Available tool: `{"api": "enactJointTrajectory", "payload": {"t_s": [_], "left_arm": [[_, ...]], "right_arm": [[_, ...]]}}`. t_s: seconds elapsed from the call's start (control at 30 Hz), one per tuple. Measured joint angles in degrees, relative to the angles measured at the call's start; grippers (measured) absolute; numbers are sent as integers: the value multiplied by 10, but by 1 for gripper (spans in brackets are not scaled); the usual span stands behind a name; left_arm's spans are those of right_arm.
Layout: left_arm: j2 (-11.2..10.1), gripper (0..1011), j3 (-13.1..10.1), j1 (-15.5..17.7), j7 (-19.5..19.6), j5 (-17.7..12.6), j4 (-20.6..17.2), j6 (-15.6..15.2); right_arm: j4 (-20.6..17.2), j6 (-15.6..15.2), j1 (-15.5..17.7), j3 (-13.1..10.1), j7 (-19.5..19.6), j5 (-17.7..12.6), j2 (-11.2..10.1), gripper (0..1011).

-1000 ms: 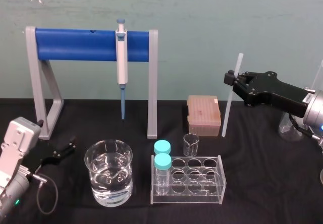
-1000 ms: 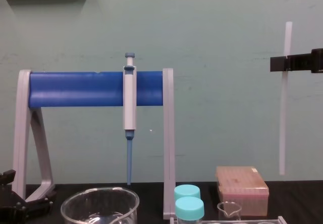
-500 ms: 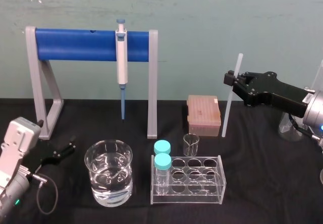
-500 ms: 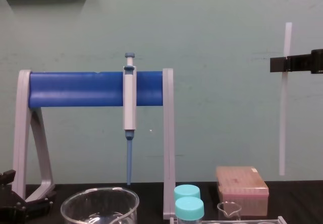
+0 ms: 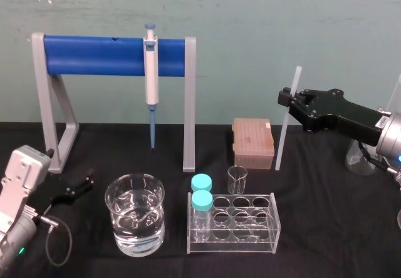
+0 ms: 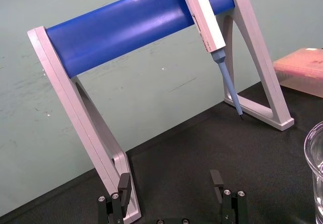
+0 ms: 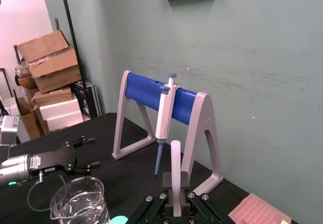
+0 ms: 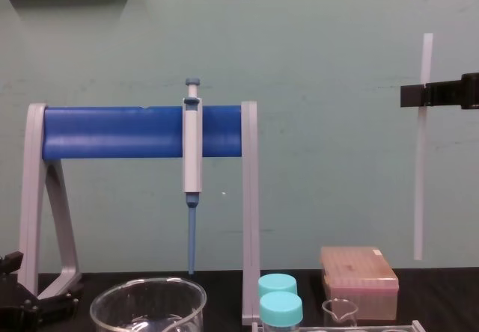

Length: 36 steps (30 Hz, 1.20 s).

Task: Pick up the stirring rod with one hand, then place it down.

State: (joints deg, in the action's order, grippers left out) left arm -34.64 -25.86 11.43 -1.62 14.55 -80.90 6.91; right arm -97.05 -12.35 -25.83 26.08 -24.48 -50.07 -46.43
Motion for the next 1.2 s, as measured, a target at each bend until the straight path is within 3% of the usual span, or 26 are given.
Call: {"api": "enactJointTrajectory", "payload": {"t_s": [1.2], "left_arm": [[0,1005,0,0,0,0,0,0]], "right_arm": [[0,0,0,0,0,0,0,71]]}}
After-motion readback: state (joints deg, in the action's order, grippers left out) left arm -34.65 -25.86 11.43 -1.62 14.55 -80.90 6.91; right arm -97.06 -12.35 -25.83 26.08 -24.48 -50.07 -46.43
